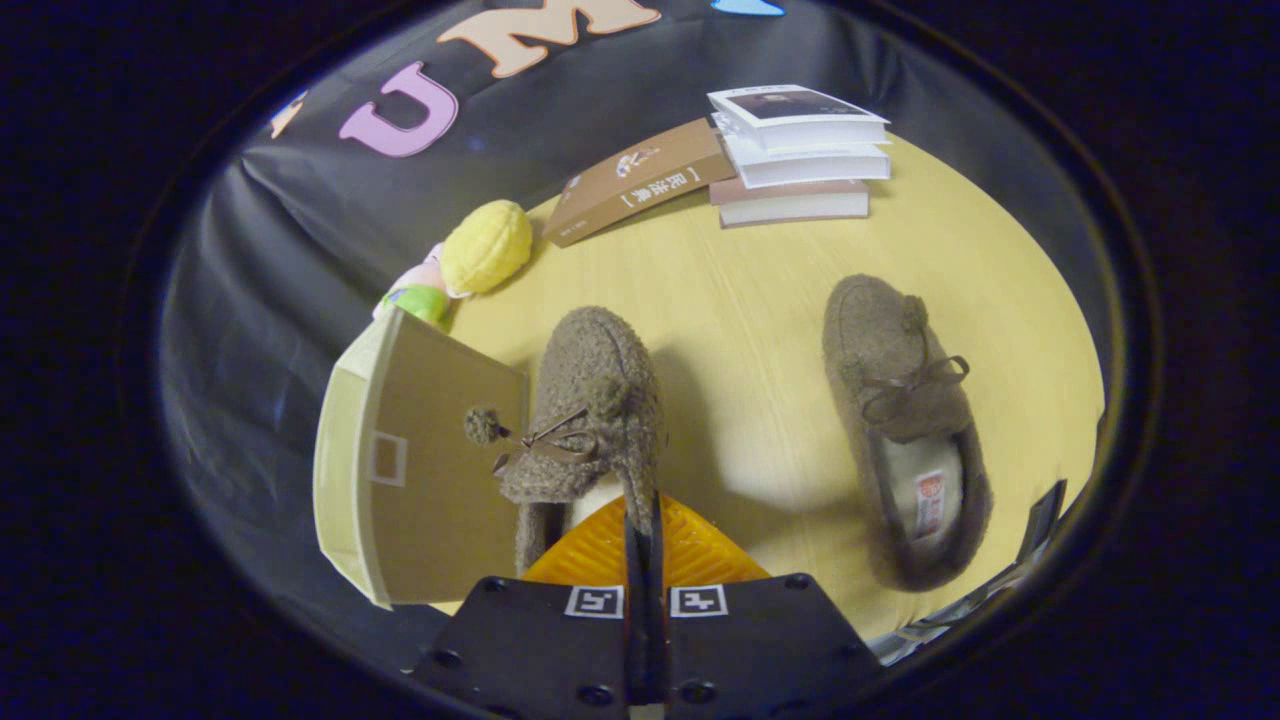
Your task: Open the storage box then place both shoes into the box .Put the left shoe in first, then the right shoe, with the right side of both shoes facing outward in a uniform manner.
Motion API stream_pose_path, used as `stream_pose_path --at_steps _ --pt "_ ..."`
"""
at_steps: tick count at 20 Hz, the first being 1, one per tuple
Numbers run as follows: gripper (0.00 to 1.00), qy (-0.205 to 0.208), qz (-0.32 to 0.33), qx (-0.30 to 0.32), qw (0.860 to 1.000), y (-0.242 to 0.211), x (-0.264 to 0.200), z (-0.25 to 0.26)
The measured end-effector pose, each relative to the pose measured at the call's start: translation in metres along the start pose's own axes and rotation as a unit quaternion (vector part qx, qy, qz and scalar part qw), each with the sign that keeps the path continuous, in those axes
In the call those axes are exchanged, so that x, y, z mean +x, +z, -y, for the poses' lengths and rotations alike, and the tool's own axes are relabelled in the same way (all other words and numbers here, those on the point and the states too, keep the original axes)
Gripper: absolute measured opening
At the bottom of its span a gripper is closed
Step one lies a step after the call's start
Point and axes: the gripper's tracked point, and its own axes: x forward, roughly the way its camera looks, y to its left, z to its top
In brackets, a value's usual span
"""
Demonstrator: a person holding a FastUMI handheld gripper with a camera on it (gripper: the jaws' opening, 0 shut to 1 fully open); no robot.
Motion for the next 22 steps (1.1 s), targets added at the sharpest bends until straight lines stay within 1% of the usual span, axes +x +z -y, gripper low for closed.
stream_pose_path --at_steps 6,10,13,17,22 --pt "0.03 0.024 0.024 0.001 0.999 0.015 -0.03 -0.059" --pt "0.03 0.047 0.039 -0.013 0.998 0.025 -0.046 -0.106" --pt "0.03 0.064 0.038 -0.025 0.997 0.026 -0.052 -0.138" --pt "0.03 0.082 0.023 -0.032 0.996 0.019 -0.047 -0.179" --pt "0.03 0.073 -0.001 -0.04 0.996 0.002 -0.017 -0.215"
